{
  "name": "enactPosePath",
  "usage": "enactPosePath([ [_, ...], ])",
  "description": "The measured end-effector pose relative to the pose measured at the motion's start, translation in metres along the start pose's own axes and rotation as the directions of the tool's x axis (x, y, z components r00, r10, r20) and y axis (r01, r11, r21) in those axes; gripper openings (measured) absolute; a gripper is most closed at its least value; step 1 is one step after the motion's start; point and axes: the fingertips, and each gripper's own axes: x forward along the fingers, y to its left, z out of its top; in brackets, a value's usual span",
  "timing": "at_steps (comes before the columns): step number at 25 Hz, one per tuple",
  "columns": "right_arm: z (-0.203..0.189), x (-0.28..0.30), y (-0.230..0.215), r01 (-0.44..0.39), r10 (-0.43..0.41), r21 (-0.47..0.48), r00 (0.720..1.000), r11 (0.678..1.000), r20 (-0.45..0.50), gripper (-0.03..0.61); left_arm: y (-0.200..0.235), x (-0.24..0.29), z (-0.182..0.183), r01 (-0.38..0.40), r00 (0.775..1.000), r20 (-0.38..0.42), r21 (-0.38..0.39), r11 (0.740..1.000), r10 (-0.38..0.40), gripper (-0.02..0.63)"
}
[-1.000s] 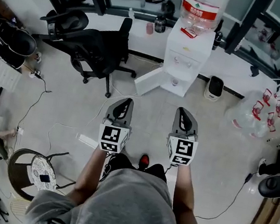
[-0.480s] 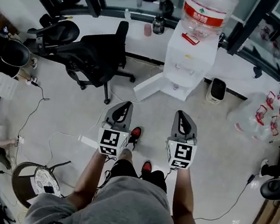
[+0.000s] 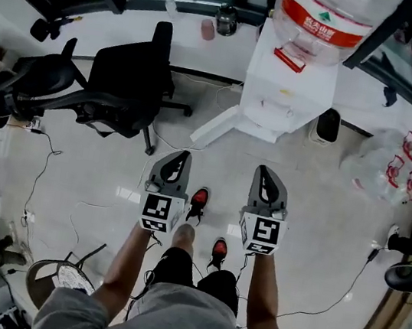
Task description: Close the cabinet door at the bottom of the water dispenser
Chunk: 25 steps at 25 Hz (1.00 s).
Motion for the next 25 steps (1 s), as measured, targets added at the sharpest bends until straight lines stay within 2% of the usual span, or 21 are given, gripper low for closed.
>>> enactPosePath([
  [3,-0.018,0.037,-0.003,0.012,-0.012,0.009,1.000,1.000,-0.025,0.021,0.014,0.036,-0.025,0.024,0.999,-0.048,-0.016,1.000,-0.025,0.029],
  [6,-0.044,0.064,-0.006,0.025,-0.024,0.021,0.998,0.999,-0.056,0.021,0.025,0.065,-0.048,0.042,0.997,-0.062,-0.032,0.999,-0.044,0.029],
  [13,-0.110,0.120,-0.013,0.064,-0.060,0.036,0.993,0.997,-0.106,0.021,0.050,0.123,-0.123,0.064,0.989,-0.133,-0.042,0.997,-0.069,0.029],
  [25,-0.238,0.190,-0.001,0.058,-0.045,0.056,0.976,0.997,-0.212,0.021,0.078,0.193,-0.245,0.098,0.972,-0.205,-0.069,0.993,-0.110,0.029],
])
